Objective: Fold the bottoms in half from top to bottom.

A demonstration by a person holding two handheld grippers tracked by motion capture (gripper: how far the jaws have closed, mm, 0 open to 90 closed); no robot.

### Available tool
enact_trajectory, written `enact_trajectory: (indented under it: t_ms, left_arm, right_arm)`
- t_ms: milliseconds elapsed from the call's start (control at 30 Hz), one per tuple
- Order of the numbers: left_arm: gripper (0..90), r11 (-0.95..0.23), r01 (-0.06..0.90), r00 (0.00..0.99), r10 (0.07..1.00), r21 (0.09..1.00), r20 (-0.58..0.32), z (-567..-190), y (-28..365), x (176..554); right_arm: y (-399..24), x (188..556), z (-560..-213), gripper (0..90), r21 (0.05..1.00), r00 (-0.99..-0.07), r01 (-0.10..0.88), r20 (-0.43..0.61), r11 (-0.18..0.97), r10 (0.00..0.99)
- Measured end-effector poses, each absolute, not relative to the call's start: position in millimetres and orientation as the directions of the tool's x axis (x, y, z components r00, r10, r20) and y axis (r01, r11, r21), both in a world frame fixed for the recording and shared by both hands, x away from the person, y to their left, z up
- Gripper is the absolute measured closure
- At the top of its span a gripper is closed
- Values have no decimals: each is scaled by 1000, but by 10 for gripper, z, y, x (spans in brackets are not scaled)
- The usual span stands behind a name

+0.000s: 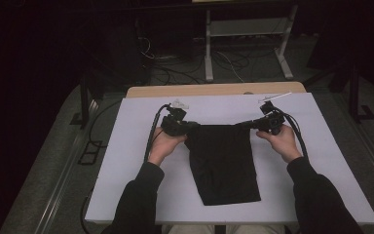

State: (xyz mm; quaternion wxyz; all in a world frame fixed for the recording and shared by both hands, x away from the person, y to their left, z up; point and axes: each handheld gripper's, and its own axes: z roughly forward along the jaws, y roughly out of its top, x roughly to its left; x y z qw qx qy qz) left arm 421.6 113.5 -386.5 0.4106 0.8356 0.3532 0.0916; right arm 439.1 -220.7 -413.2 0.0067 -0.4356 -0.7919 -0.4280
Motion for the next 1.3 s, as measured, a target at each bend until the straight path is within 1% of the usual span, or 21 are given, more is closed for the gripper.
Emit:
enact_trajectory:
  t_ms: [167, 533, 600, 767, 900, 1000, 1100, 1233, 1300]
  left_arm:
    - [846, -423, 511, 745, 652, 748, -140, -3815, 1149, 4384]
    - [845, -391, 513, 714, 689, 764, -126, -3784, 1218, 4677]
    - [846, -394, 510, 705, 700, 765, -109, -3786, 1220, 4721]
    - [845, -397, 499, 689, 720, 771, -75, -3815, 1185, 4764]
    - [844, -386, 491, 678, 733, 781, -64, -3858, 1184, 4829]
    - [844, -385, 468, 679, 732, 796, -45, -3900, 1183, 4869]
    - [843, -376, 486, 669, 741, 789, -60, -3964, 1187, 4908]
    - [836, -368, 507, 656, 751, 780, -72, -4027, 1205, 4937]
    - [814, -361, 507, 644, 762, 783, -66, -4044, 1199, 4932]
  right_arm:
    - [-2181, 4478, -4083, 845, 677, -614, 691, 366, 253, 699]
    - [-2105, 4722, -4021, 845, 712, -608, 666, 347, 221, 714]
    - [-2097, 4778, -4015, 844, 718, -608, 664, 357, 207, 710]
    - [-2067, 4873, -4048, 844, 726, -600, 660, 351, 196, 719]
    - [-2058, 4921, -4095, 844, 726, -591, 660, 342, 195, 730]
    - [-2052, 4953, -4124, 844, 720, -579, 672, 362, 175, 731]
    - [-2035, 4975, -4153, 841, 718, -574, 673, 358, 176, 737]
    - [-2022, 4996, -4199, 820, 721, -573, 672, 359, 172, 737]
    - [-2021, 5000, -4214, 762, 718, -563, 677, 367, 158, 741]
